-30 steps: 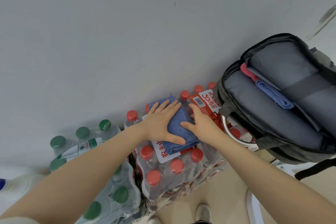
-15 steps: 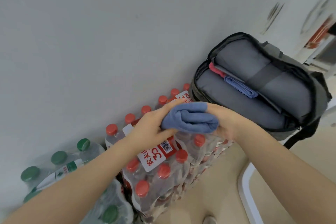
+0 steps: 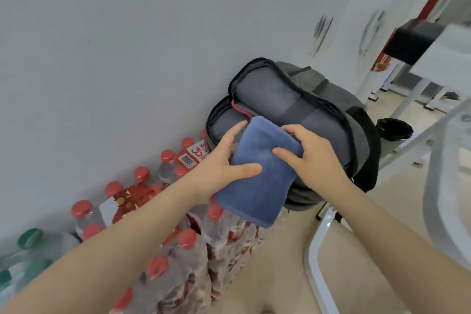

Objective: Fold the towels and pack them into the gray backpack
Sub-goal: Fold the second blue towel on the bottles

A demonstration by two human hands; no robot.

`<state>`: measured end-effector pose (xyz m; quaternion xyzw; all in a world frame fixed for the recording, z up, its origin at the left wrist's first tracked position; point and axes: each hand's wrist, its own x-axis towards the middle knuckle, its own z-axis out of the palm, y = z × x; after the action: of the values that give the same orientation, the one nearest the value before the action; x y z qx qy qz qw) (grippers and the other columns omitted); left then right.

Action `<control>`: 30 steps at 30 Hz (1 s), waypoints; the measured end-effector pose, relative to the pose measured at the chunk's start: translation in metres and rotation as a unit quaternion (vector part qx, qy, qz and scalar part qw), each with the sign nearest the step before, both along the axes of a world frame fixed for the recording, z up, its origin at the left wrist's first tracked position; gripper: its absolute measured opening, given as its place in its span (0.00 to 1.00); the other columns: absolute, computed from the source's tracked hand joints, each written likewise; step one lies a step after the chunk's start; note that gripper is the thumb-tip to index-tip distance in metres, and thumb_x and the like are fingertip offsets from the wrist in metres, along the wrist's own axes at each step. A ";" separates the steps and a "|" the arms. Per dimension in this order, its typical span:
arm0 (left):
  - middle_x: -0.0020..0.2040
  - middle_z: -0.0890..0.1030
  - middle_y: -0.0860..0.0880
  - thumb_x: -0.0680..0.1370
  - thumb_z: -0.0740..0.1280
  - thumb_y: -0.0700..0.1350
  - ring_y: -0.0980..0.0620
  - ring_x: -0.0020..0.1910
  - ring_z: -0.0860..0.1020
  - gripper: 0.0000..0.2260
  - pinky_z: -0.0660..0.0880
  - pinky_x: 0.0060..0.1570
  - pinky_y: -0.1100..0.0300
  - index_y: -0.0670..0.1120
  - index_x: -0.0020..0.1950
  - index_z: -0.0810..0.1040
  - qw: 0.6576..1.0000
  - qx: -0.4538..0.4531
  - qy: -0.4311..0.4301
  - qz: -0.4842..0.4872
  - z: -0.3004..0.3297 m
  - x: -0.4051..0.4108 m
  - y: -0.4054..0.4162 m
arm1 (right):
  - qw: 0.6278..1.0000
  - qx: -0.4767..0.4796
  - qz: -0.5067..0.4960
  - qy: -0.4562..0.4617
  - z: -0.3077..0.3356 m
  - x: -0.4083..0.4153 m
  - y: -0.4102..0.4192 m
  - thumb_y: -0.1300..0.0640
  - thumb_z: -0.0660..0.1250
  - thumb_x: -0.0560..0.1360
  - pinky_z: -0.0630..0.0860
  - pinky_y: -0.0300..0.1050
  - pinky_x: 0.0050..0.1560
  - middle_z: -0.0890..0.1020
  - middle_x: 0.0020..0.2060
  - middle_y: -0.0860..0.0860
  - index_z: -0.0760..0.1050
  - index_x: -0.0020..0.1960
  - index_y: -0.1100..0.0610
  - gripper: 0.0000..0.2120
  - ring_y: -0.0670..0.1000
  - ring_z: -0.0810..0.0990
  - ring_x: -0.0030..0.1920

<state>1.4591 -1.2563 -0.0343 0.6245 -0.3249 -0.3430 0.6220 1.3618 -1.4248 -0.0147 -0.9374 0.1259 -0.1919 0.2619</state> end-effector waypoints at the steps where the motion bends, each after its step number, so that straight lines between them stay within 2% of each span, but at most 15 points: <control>1: 0.63 0.76 0.53 0.68 0.72 0.46 0.54 0.59 0.78 0.39 0.76 0.57 0.55 0.63 0.72 0.53 1.000 0.008 -0.007 -0.007 -0.003 -0.003 -0.006 | 0.993 -0.117 -0.031 -0.002 -0.005 -0.001 -0.005 0.45 0.62 0.73 0.71 0.49 0.48 0.82 0.42 0.51 0.76 0.54 0.55 0.16 0.56 0.79 0.47; 3: 0.66 0.72 0.54 0.71 0.71 0.45 0.56 0.62 0.75 0.38 0.74 0.60 0.58 0.68 0.70 0.52 0.998 0.028 -0.056 -0.005 -0.006 -0.008 -0.016 | 0.958 -0.282 -0.057 0.003 -0.022 -0.003 -0.017 0.42 0.56 0.72 0.64 0.51 0.51 0.82 0.39 0.53 0.78 0.48 0.55 0.20 0.59 0.80 0.48; 5: 0.69 0.68 0.57 0.75 0.67 0.37 0.60 0.66 0.70 0.34 0.70 0.63 0.63 0.66 0.68 0.56 0.995 0.040 -0.088 0.015 -0.005 -0.008 -0.025 | 0.935 -0.348 -0.065 -0.021 -0.026 -0.006 -0.034 0.44 0.55 0.74 0.60 0.54 0.58 0.82 0.50 0.55 0.79 0.48 0.55 0.19 0.60 0.78 0.57; 7: 0.68 0.67 0.60 0.76 0.64 0.34 0.67 0.62 0.70 0.30 0.68 0.62 0.70 0.63 0.67 0.61 0.993 0.058 -0.101 0.036 -0.003 -0.007 -0.030 | 0.920 -0.385 -0.065 -0.027 -0.028 -0.009 -0.056 0.48 0.55 0.75 0.58 0.55 0.64 0.77 0.62 0.57 0.79 0.54 0.55 0.19 0.60 0.73 0.64; 10: 0.63 0.69 0.63 0.75 0.64 0.34 0.77 0.52 0.69 0.27 0.68 0.49 0.81 0.63 0.63 0.67 0.990 0.077 -0.096 0.065 0.001 -0.005 -0.035 | 0.914 -0.398 -0.054 0.047 -0.033 -0.012 -0.085 0.47 0.60 0.74 0.55 0.54 0.69 0.72 0.67 0.58 0.69 0.67 0.57 0.25 0.59 0.70 0.67; 12: 0.63 0.70 0.62 0.75 0.64 0.34 0.74 0.53 0.70 0.26 0.69 0.47 0.80 0.62 0.63 0.69 0.988 0.090 -0.101 0.071 0.003 -0.005 -0.037 | 0.923 -0.358 -0.036 0.134 -0.034 -0.008 -0.094 0.42 0.66 0.71 0.51 0.54 0.72 0.66 0.71 0.56 0.59 0.73 0.56 0.37 0.56 0.64 0.72; 14: 0.64 0.70 0.61 0.75 0.64 0.34 0.69 0.55 0.72 0.26 0.72 0.51 0.75 0.62 0.65 0.69 0.985 0.112 -0.113 0.070 0.004 -0.005 -0.040 | 0.927 -0.316 -0.021 0.202 -0.030 0.002 -0.100 0.38 0.63 0.72 0.49 0.55 0.73 0.60 0.74 0.53 0.50 0.75 0.55 0.41 0.53 0.58 0.74; 16: 0.64 0.71 0.59 0.75 0.65 0.35 0.65 0.55 0.73 0.26 0.73 0.53 0.70 0.61 0.65 0.69 0.982 0.132 -0.113 0.073 0.006 -0.004 -0.042 | 0.924 -0.320 -0.016 0.210 -0.029 0.011 -0.099 0.41 0.62 0.73 0.54 0.56 0.72 0.61 0.73 0.54 0.50 0.75 0.57 0.39 0.53 0.60 0.73; 18: 0.64 0.72 0.59 0.75 0.65 0.36 0.65 0.55 0.74 0.25 0.73 0.52 0.69 0.62 0.65 0.70 0.981 0.143 -0.107 0.070 0.008 -0.004 -0.044 | 0.918 -0.338 0.000 0.210 -0.029 0.017 -0.098 0.49 0.63 0.74 0.62 0.55 0.68 0.66 0.70 0.57 0.53 0.73 0.60 0.34 0.56 0.66 0.70; 20: 0.64 0.71 0.60 0.74 0.65 0.37 0.65 0.56 0.73 0.25 0.72 0.53 0.68 0.65 0.63 0.70 0.982 0.148 -0.105 0.055 0.010 -0.005 -0.048 | 0.929 -0.325 0.018 0.177 -0.023 0.018 -0.104 0.55 0.61 0.74 0.73 0.51 0.54 0.74 0.61 0.58 0.59 0.70 0.59 0.26 0.58 0.75 0.59; 21: 0.64 0.72 0.61 0.74 0.65 0.37 0.65 0.56 0.74 0.26 0.72 0.54 0.67 0.65 0.62 0.70 0.982 0.152 -0.106 0.043 0.012 -0.006 -0.051 | 0.942 -0.301 0.014 0.146 -0.014 0.017 -0.108 0.57 0.60 0.74 0.74 0.51 0.46 0.77 0.56 0.57 0.61 0.67 0.58 0.23 0.60 0.78 0.52; 23: 0.62 0.73 0.60 0.74 0.64 0.36 0.64 0.55 0.74 0.26 0.72 0.54 0.68 0.65 0.62 0.70 0.982 0.156 -0.105 0.015 0.016 -0.008 -0.063 | 0.963 -0.256 -0.003 0.083 0.009 0.015 -0.119 0.60 0.60 0.74 0.69 0.49 0.39 0.80 0.49 0.58 0.64 0.65 0.57 0.19 0.61 0.78 0.45; 26: 0.63 0.74 0.56 0.74 0.64 0.35 0.58 0.57 0.75 0.27 0.72 0.54 0.64 0.65 0.62 0.70 0.983 0.160 -0.093 -0.021 0.025 -0.009 -0.093 | 0.963 -0.268 -0.001 0.036 0.034 0.014 -0.135 0.61 0.59 0.74 0.64 0.49 0.39 0.79 0.50 0.59 0.65 0.65 0.57 0.19 0.63 0.77 0.48; 28: 0.64 0.73 0.56 0.74 0.63 0.36 0.57 0.59 0.74 0.26 0.71 0.56 0.64 0.62 0.65 0.70 0.978 0.179 -0.098 -0.038 0.028 -0.009 -0.117 | 0.959 -0.281 0.006 0.032 0.041 0.013 -0.139 0.61 0.59 0.74 0.65 0.50 0.40 0.79 0.53 0.59 0.65 0.66 0.57 0.20 0.63 0.77 0.50; 30: 0.66 0.72 0.54 0.73 0.63 0.36 0.55 0.61 0.72 0.26 0.70 0.59 0.64 0.57 0.68 0.69 0.968 0.205 -0.137 -0.052 0.028 -0.010 -0.143 | 0.961 -0.275 0.011 0.031 0.043 0.011 -0.144 0.61 0.58 0.74 0.66 0.50 0.40 0.79 0.54 0.58 0.65 0.66 0.56 0.20 0.62 0.77 0.51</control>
<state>1.4495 -1.3996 -0.0059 0.7620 -0.3619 -0.3451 0.4114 1.3729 -1.5684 0.0280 -0.9802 0.0657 -0.1869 -0.0075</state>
